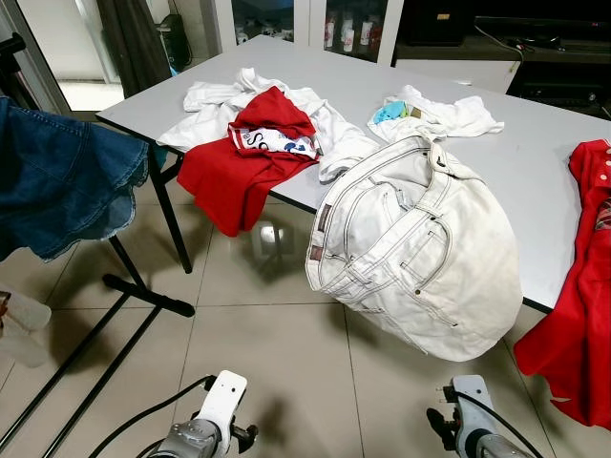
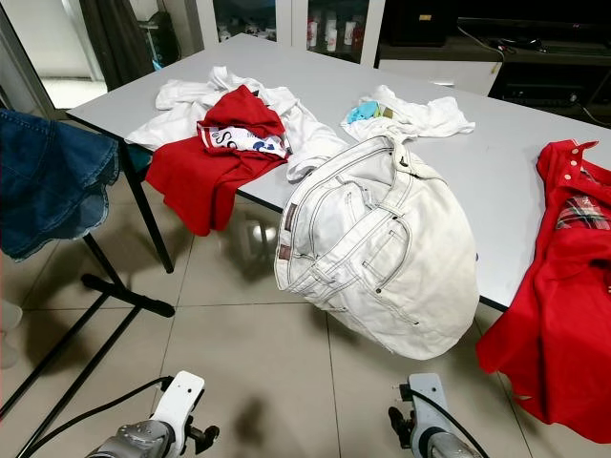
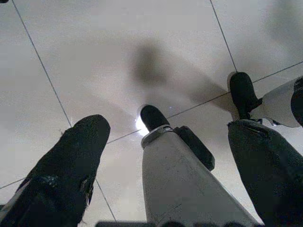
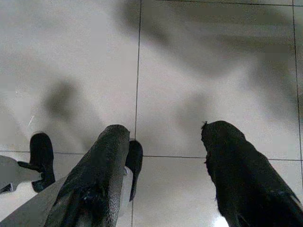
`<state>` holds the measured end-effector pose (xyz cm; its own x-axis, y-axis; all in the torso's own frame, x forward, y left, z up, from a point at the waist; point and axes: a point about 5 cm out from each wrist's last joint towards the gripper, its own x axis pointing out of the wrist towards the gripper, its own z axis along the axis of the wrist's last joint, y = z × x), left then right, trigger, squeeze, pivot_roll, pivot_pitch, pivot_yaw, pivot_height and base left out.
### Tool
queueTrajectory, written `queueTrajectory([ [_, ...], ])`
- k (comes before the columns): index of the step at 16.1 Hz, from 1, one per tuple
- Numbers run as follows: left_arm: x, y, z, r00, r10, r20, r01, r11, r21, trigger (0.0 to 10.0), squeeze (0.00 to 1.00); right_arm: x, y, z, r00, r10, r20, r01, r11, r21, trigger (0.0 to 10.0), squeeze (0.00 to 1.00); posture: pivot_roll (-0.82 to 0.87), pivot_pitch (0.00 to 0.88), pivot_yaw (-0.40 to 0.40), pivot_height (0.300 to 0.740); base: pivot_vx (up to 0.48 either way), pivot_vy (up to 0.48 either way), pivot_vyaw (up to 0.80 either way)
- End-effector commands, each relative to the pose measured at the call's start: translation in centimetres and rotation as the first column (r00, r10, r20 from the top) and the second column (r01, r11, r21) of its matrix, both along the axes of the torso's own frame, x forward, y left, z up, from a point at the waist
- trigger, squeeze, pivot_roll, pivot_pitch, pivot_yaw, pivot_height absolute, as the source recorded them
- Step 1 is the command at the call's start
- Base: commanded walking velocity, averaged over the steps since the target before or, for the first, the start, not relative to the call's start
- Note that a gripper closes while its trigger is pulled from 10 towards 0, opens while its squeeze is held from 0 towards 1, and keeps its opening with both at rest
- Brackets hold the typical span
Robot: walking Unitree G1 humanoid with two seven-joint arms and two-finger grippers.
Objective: Hang hanger
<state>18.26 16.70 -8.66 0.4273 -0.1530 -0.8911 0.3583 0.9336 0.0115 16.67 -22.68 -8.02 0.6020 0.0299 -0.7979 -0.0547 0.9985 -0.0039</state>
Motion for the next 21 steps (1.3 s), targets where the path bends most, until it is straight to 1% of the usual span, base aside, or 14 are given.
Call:
queueTrajectory([
  [1, -0.10, 0.06, -0.06, 1.000, 0.004, 0.001, -0.004, 1.000, 0.010, 10.0, 0.00, -0.29, -0.05, -0.13, 1.000, 0.003, -0.009, -0.003, 1.000, -0.003, 10.0, 0.00, -0.15, 0.000, 0.005, 0.740, 0.000, 0.000, 0.00],
  [21, 0.04, 0.29, 0.02, 1.000, 0.017, 0.005, -0.017, 1.000, 0.013, 10.0, 0.00, 0.20, 0.05, 0.05, 1.000, 0.029, -0.006, -0.029, 0.999, -0.013, 10.0, 0.00, -0.13, 0.000, -0.002, 0.740, 0.000, 0.000, 0.00],
])
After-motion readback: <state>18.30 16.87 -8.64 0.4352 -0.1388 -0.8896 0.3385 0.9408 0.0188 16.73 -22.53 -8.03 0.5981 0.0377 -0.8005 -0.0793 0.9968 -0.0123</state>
